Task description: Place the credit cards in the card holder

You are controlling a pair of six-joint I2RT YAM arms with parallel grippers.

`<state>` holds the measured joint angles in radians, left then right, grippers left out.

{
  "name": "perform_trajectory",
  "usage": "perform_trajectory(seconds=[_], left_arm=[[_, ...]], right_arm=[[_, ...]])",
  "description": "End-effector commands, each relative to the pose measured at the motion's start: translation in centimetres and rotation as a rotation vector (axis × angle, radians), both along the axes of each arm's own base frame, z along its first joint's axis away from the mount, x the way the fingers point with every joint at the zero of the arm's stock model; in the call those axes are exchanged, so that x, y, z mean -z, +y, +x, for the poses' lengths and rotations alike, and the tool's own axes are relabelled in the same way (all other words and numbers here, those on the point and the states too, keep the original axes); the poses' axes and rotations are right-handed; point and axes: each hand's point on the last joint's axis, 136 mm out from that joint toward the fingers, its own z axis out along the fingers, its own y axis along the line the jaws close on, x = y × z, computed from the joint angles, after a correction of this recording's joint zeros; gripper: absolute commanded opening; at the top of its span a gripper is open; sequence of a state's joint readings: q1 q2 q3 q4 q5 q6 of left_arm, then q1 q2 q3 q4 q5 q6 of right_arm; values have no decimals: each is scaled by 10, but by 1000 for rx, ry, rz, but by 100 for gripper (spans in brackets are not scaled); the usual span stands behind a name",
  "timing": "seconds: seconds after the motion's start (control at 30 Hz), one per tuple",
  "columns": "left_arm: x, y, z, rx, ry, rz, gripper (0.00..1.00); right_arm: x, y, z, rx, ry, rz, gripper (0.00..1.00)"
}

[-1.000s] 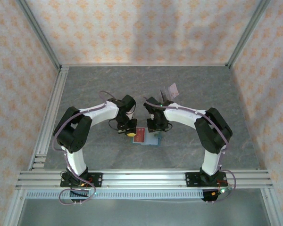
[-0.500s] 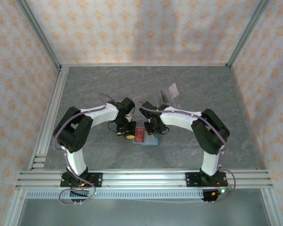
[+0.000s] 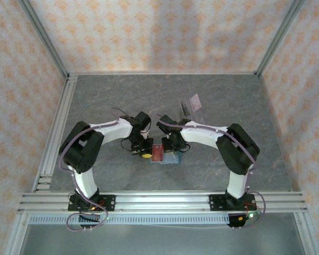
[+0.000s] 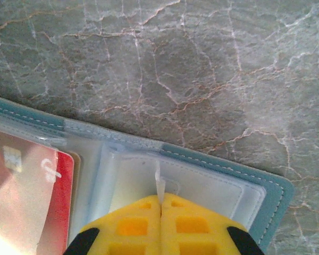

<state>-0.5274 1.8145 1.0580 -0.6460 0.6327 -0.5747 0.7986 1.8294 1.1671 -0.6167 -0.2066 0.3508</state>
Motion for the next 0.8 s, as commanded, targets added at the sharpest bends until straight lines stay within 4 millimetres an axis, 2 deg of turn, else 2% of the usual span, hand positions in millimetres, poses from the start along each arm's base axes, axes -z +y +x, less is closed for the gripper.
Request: perform_trajectory(seconds=[0.0,0.47,0.77], left_arm=[[24,15,-21,11,73,69,0],[34,18,-30,12,100,67,0],[31,15,-28,4,94,57,0]], right_arm=[[6,-8,-16,-10,60,-46,0],[-36,16,-6,-19,31,62,0],[-46,25,-8,-16,53,108,0]])
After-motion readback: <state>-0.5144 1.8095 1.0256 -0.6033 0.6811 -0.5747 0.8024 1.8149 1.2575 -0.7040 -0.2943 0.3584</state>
